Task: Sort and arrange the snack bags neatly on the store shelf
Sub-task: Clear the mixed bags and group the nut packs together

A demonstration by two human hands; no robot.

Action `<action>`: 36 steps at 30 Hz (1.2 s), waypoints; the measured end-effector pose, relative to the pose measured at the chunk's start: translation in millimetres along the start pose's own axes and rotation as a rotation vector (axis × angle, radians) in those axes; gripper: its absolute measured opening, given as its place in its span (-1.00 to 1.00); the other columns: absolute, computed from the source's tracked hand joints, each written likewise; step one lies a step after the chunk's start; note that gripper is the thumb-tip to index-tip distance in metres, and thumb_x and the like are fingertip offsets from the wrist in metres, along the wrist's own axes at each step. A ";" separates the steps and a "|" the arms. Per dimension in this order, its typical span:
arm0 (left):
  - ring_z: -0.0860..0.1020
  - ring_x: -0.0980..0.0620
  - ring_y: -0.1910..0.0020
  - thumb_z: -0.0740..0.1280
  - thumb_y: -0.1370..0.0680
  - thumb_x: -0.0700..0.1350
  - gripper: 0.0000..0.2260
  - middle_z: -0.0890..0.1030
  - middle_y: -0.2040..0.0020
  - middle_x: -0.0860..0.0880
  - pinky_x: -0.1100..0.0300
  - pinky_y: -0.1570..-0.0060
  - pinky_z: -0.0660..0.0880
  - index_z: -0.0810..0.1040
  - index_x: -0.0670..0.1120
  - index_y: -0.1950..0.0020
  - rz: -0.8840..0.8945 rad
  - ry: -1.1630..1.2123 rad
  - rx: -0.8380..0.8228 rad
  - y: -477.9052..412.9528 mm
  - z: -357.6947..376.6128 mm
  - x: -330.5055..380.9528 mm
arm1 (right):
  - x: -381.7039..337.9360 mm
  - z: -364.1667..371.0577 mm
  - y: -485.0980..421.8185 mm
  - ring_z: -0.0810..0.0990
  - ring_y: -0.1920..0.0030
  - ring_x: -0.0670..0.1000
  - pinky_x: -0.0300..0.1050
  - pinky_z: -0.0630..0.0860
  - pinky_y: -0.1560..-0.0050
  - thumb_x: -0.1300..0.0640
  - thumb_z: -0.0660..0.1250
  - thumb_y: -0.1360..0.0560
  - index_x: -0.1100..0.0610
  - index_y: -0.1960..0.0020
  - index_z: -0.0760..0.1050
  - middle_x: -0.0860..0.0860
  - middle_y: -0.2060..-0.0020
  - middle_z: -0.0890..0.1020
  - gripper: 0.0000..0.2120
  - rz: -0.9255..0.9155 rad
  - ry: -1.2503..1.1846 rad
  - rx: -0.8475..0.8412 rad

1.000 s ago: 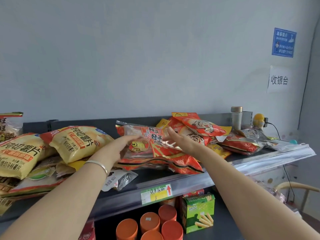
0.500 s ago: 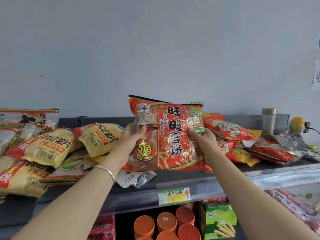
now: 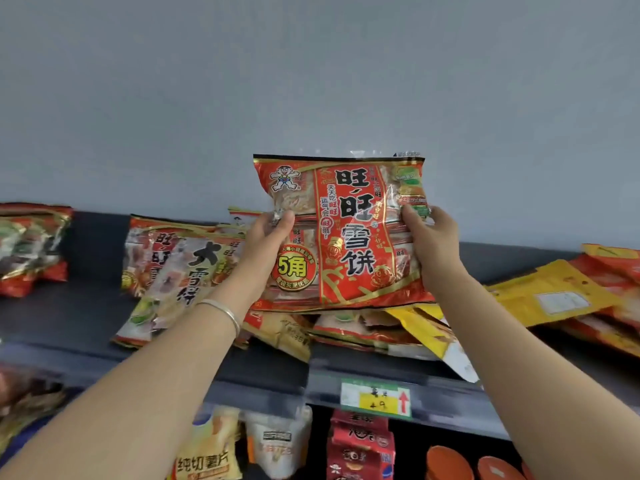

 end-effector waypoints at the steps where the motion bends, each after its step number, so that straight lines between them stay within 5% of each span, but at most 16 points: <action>1: 0.51 0.00 -0.16 0.23 -0.52 0.23 -0.54 0.51 -0.19 0.07 0.01 -0.14 0.48 0.36 0.07 -0.35 -0.019 -0.027 0.037 -4.9 -31.2 -5.7 | 1.3 29.7 5.2 0.70 0.12 0.13 0.14 0.63 0.04 -0.12 0.38 -0.47 0.10 -0.14 0.50 0.11 0.05 0.69 -0.63 -0.011 0.008 -0.004; 5: 0.50 -0.07 -0.21 0.24 -0.48 0.29 -0.48 0.49 -0.29 0.00 -0.14 -0.22 0.44 0.34 0.07 -0.36 -0.074 -0.072 0.147 -16.8 -149.2 -21.3 | 7.7 148.2 34.7 0.67 0.05 0.13 0.17 0.62 0.00 -0.09 0.28 -0.55 0.09 -0.27 0.45 0.12 -0.06 0.65 -0.62 -0.035 0.053 -0.039; 9: 0.56 0.07 0.03 0.23 -0.56 0.15 -0.59 0.55 -0.09 0.02 0.15 0.12 0.50 0.33 -0.02 -0.33 -0.092 -0.100 0.269 -17.9 -253.9 -33.3 | 18.2 252.8 72.2 0.61 -0.11 0.11 0.14 0.56 -0.13 0.03 0.22 -0.61 0.12 -0.34 0.42 0.11 -0.18 0.60 -0.66 -0.055 0.052 -0.083; 14: 0.49 0.04 -0.04 0.26 -0.56 0.07 -0.59 0.47 -0.17 0.02 0.12 -0.04 0.39 0.29 -0.01 -0.37 -0.115 -0.125 0.380 -15.4 -359.3 -55.0 | 31.3 365.9 111.4 0.54 -0.23 0.12 0.04 0.47 -0.22 0.12 0.17 -0.63 0.19 -0.36 0.42 0.10 -0.23 0.58 -0.67 -0.069 0.036 -0.147; 17: 0.43 -0.03 -0.27 0.32 -0.50 0.16 -0.38 0.40 -0.36 0.00 0.02 -0.26 0.35 0.18 -0.02 -0.47 -0.162 -0.119 0.416 -21.2 -406.5 -75.5 | 39.5 422.2 124.6 0.58 -0.14 0.13 0.11 0.52 -0.15 0.10 0.16 -0.63 0.14 -0.31 0.46 0.09 -0.14 0.62 -0.71 -0.064 0.060 -0.166; 19: 0.30 -0.01 -0.39 0.32 -0.50 0.16 -0.30 0.28 -0.45 0.00 0.02 -0.34 0.23 0.09 0.00 -0.52 -0.177 -0.116 0.447 -27.1 -431.3 -86.1 | 45.2 455.1 129.4 0.59 -0.12 0.11 0.15 0.53 -0.13 0.10 0.15 -0.64 0.11 -0.30 0.46 0.07 -0.13 0.63 -0.72 -0.071 0.057 -0.186; 23: 0.33 0.08 -0.27 0.32 -0.53 0.06 -0.35 0.35 -0.38 0.02 0.16 -0.15 0.21 0.08 -0.01 -0.52 -0.136 -0.108 0.472 -47.3 -464.1 -96.1 | 61.1 512.9 122.8 0.59 -0.04 0.06 0.08 0.54 -0.06 0.11 0.13 -0.64 0.10 -0.31 0.46 0.02 -0.05 0.63 -0.71 -0.084 0.039 -0.214; 27: 0.38 0.10 -0.19 0.36 -0.51 0.01 -0.35 0.38 -0.39 -0.01 0.17 -0.16 0.24 0.11 0.00 -0.51 -0.127 -0.161 0.491 -83.2 -493.0 -101.1 | 76.2 566.9 102.5 0.54 0.06 -0.01 -0.02 0.49 0.06 0.09 0.09 -0.65 0.07 -0.33 0.43 -0.08 0.04 0.56 -0.70 -0.057 0.042 -0.257; 31: 0.41 0.06 -0.25 0.40 -0.48 0.00 -0.33 0.41 -0.36 0.01 0.11 -0.22 0.29 0.13 0.03 -0.49 -0.116 -0.217 0.519 -119.0 -518.3 -116.3 | 99.1 624.2 81.0 0.49 0.34 -0.02 0.05 0.52 0.21 0.17 0.12 -0.59 0.11 -0.32 0.35 0.02 0.17 0.56 -0.69 0.115 0.038 -0.410; 36: 0.31 -0.02 -0.38 0.38 -0.51 -0.05 -0.34 0.32 -0.41 0.01 0.00 -0.31 0.25 0.09 0.02 -0.50 -0.133 -0.272 0.479 -167.8 -519.5 -144.6 | 115.2 635.1 51.9 0.60 0.20 0.04 0.15 0.61 0.04 0.02 0.26 -0.50 0.14 -0.30 0.32 0.03 0.13 0.56 -0.58 0.196 0.071 -0.365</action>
Point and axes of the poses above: each hand's wrist, its own y-axis away from the middle knuckle, its own z-axis out of the palm, x = y × z, the point moved 7 cm from there along -y, towards the middle knuckle
